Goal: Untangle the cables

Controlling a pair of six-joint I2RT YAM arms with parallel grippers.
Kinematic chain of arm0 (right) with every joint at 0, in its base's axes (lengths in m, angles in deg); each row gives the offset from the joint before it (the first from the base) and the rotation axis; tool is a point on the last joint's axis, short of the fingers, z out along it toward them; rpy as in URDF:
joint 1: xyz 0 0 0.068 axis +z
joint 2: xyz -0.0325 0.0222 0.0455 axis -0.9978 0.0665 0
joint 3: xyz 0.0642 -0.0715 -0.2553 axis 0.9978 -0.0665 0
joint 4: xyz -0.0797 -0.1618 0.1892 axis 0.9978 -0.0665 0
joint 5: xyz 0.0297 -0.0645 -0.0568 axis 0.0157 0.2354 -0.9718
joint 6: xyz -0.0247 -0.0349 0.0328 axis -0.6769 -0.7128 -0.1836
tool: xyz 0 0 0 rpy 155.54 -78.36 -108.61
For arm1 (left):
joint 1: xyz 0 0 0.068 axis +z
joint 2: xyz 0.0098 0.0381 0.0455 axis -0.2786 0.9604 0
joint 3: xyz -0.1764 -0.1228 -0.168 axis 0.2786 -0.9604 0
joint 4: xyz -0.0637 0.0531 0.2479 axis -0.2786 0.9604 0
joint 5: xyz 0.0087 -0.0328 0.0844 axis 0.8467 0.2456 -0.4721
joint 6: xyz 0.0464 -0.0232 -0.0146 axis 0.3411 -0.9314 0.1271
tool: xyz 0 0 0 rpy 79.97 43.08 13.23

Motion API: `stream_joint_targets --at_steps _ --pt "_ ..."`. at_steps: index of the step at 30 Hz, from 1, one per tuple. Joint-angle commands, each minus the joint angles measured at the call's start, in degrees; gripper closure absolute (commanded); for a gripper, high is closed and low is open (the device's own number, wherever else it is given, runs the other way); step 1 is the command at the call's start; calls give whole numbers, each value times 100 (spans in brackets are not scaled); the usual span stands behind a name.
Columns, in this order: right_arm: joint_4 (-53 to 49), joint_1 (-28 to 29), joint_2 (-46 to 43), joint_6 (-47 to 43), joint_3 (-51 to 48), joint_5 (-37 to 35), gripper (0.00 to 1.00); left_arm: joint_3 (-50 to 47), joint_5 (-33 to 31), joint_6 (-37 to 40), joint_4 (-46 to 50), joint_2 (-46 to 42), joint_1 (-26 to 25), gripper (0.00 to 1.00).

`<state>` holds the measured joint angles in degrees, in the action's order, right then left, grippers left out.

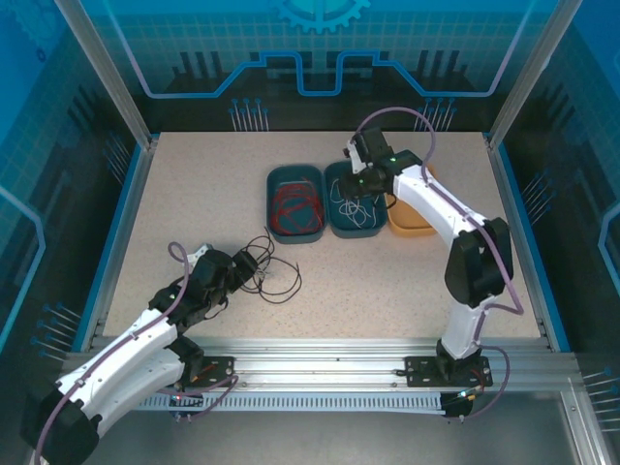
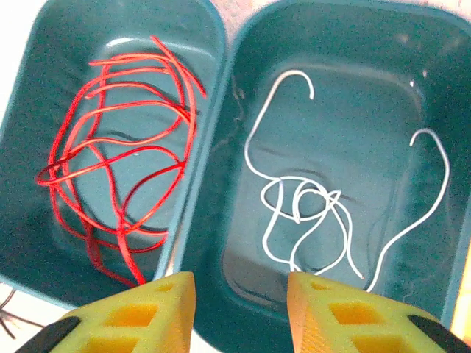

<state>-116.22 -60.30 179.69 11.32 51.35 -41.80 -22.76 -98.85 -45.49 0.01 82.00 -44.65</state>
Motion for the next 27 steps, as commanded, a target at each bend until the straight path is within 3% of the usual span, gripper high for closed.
stream_joint_targets --at_steps 1,6,13,19,27 --pt "-79 438 -418 -268 -245 -308 61 246 -208 183 454 -16 91 1" --pt "24 1097 -828 -243 -679 -383 60 315 -283 184 918 -8 263 1" --pt "382 2003 -793 30 -1169 441 61 62 395 132 942 -20 962 1" --pt "516 2575 -211 3 -1053 788 64 -185 999 101 769 -186 1505 1" --pt "487 2824 723 -8 -488 927 66 -295 1077 43 825 -476 1566 1"
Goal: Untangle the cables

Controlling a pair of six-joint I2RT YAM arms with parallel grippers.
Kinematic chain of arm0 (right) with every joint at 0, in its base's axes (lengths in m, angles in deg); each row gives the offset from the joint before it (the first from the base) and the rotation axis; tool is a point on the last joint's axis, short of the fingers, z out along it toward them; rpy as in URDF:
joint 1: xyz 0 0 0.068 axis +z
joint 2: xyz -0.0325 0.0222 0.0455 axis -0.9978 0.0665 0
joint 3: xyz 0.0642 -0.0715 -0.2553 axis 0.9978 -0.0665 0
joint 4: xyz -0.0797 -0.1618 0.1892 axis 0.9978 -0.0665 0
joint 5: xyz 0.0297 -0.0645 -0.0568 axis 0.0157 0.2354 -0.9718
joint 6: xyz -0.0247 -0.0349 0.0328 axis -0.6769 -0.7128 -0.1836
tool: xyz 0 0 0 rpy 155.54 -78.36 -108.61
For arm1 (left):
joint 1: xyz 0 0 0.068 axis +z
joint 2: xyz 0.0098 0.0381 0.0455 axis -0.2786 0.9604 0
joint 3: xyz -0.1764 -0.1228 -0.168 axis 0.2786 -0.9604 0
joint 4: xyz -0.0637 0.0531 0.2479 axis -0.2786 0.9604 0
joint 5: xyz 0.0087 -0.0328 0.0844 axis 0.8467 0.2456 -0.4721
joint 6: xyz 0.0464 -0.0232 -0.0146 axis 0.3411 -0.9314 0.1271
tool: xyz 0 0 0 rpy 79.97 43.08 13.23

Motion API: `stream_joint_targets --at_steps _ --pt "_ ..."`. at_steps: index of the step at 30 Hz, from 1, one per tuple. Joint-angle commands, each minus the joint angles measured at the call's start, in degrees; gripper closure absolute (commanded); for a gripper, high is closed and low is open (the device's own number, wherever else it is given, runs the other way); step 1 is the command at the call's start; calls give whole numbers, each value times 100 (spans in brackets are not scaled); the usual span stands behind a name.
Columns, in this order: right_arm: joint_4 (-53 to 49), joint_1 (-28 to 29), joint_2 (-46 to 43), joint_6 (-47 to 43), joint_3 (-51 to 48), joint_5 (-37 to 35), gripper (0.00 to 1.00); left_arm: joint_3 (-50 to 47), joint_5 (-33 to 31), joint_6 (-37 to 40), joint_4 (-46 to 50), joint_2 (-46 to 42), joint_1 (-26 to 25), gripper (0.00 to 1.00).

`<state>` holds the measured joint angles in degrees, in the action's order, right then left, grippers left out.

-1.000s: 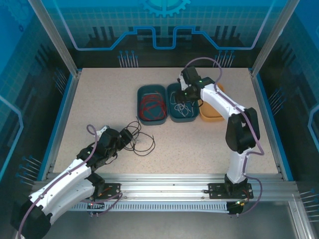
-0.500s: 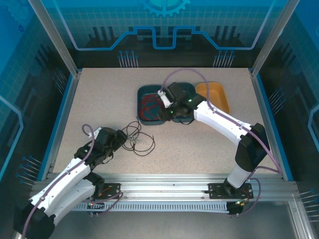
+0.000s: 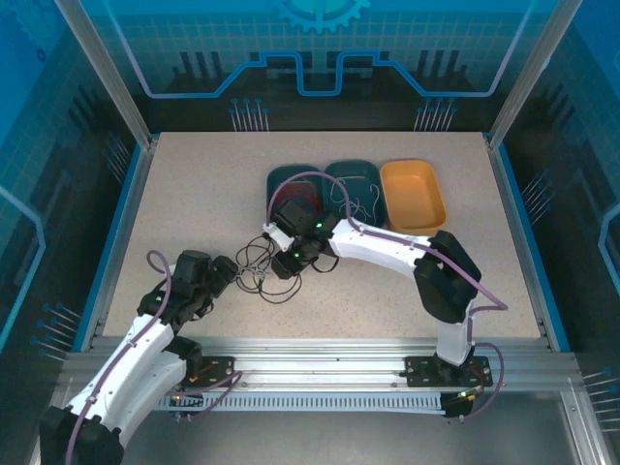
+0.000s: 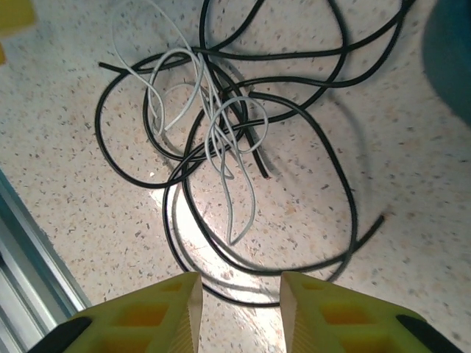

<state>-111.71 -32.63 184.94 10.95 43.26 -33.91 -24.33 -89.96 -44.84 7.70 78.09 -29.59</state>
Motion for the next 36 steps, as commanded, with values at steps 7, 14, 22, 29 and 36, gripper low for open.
stream_joint_targets --at_steps 7,14,22,29,36 --pt "-182 244 789 -193 899 -72 66 -215 298 -73 -17 -96 58 1" --pt "-382 414 1098 -327 1175 -499 63 -252 307 -123 -94 -95 63 1" --pt "-546 693 1478 -505 1558 -693 58 -283 337 -150 -124 -95 67 1" --pt "-769 727 1775 -421 1934 -1428 60 -297 389 -179 -142 -103 69 1" --pt "-915 683 2000 -411 2194 -1627 67 -307 411 -194 -173 -101 67 1"
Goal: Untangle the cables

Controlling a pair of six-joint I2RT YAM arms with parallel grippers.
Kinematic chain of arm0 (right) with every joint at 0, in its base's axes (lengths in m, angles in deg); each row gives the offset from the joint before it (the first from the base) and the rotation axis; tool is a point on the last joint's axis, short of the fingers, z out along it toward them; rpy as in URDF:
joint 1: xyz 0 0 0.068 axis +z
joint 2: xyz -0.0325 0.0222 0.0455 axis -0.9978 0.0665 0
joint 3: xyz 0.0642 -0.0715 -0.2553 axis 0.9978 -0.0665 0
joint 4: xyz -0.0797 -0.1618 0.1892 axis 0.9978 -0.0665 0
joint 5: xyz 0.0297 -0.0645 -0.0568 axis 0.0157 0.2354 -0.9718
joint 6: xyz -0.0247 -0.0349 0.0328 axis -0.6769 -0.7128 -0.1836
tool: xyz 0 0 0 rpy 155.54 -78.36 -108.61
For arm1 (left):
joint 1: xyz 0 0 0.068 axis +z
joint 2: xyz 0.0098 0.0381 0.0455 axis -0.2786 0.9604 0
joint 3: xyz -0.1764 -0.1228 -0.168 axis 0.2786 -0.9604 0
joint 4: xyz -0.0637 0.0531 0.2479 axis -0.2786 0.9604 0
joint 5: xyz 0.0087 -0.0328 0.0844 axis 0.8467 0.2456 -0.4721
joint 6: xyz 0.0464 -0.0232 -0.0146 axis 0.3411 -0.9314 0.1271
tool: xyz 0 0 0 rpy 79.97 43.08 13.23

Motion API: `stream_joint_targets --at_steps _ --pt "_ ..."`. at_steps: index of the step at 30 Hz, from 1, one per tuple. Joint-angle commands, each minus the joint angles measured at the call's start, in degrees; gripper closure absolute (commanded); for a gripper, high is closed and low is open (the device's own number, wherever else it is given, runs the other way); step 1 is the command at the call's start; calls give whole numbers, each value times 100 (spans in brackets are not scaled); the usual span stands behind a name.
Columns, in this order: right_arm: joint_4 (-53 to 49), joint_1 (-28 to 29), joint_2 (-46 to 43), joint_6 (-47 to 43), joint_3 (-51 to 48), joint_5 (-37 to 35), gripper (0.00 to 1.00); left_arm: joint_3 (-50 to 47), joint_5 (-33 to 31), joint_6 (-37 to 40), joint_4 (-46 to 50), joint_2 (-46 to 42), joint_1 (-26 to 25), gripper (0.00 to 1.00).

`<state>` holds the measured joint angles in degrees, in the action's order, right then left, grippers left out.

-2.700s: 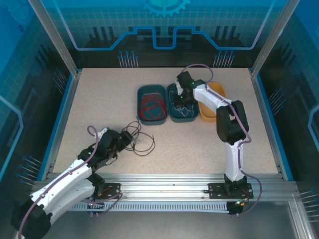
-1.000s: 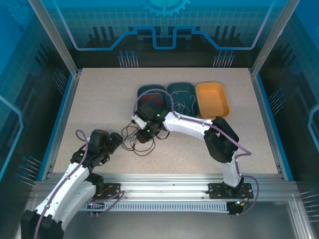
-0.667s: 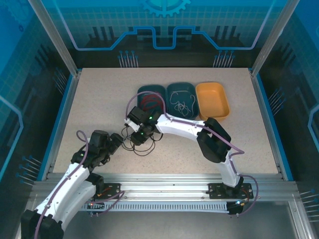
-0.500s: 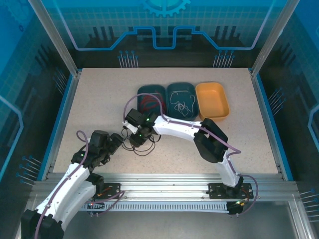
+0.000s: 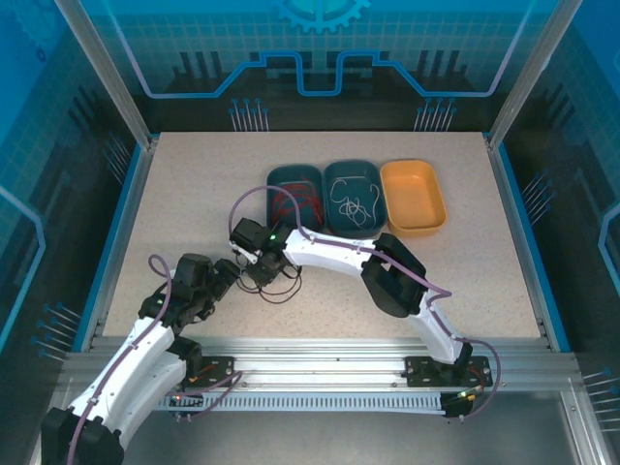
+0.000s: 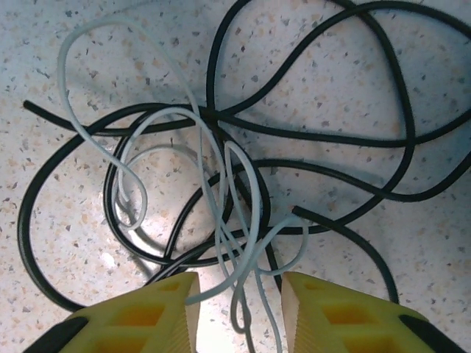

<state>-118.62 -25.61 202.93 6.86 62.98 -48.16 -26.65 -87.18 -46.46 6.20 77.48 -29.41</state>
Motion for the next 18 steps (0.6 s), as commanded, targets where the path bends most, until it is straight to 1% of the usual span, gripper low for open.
stream_joint_targets --at_steps 1,2,6,9,13,18 --pt "-246 -27 223 6 257 -185 70 -75 130 -42 -26 -42 53 1" --pt "-256 -28 241 7 292 -168 72 -80 142 -44 -35 -41 49 1" --pt "-231 -61 178 -2 351 -39 87 -84 158 -37 -61 -32 50 1" --pt "-166 -107 26 20 332 106 95 -87 167 -35 -70 -29 50 1" --pt "-10 -166 -371 42 171 234 99 -81 241 -26 -133 -25 49 1" --pt "340 -204 -1057 -10 -180 411 100 -44 429 6 -372 6 53 1"
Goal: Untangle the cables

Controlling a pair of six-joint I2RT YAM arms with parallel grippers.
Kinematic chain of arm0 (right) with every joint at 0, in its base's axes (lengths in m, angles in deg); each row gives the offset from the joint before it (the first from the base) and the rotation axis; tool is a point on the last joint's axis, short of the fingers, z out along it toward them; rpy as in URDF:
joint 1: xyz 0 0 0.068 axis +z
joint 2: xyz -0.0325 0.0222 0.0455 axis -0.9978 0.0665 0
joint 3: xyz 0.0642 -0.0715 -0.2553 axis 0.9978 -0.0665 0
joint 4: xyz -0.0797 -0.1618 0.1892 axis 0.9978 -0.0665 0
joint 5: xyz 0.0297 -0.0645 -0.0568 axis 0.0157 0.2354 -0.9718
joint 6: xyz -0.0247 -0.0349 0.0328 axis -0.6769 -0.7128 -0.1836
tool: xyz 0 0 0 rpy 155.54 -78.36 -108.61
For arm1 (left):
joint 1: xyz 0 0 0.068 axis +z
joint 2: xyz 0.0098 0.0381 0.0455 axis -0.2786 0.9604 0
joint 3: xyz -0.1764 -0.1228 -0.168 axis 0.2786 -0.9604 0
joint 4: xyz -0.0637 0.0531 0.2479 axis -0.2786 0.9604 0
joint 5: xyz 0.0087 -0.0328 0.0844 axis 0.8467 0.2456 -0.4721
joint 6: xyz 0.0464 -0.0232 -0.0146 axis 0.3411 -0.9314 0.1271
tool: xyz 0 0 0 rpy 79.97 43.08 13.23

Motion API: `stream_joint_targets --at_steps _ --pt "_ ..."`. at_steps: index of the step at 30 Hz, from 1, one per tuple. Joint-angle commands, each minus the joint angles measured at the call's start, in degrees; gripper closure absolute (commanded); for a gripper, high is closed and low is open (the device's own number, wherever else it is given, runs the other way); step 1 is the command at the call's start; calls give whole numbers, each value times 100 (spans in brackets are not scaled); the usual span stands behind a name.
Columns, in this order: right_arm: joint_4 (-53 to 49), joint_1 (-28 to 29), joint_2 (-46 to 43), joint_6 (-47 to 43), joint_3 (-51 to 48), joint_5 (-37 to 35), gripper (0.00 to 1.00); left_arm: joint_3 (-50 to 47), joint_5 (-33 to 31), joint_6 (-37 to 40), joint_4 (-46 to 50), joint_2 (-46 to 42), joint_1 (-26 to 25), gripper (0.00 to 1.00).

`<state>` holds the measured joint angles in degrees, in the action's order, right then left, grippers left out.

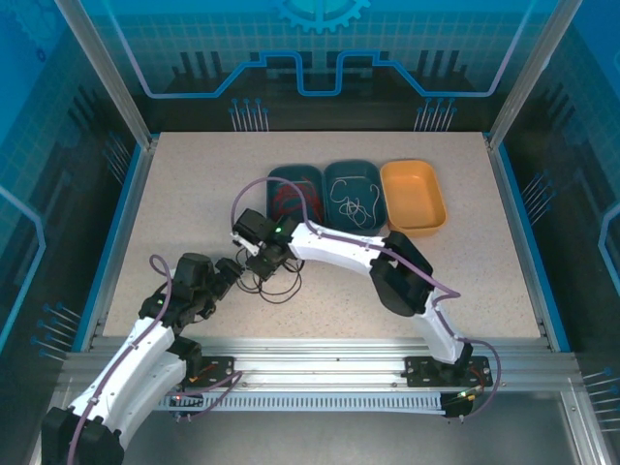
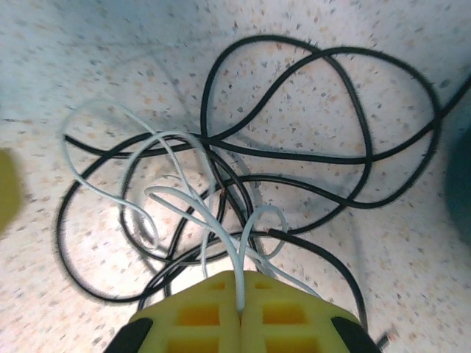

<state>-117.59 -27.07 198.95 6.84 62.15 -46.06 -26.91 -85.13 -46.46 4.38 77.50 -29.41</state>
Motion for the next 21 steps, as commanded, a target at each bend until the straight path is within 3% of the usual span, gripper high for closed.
stream_joint_targets --at_steps 1,11,21 --pt "298 -65 -797 -30 -160 235 100 5 237 21 -205 9 53 1" --pt "818 -206 -1738 16 -633 600 100 98 478 61 -547 194 49 1" --pt "1665 -608 -2323 450 -1288 1630 100 65 588 43 -698 280 50 1"
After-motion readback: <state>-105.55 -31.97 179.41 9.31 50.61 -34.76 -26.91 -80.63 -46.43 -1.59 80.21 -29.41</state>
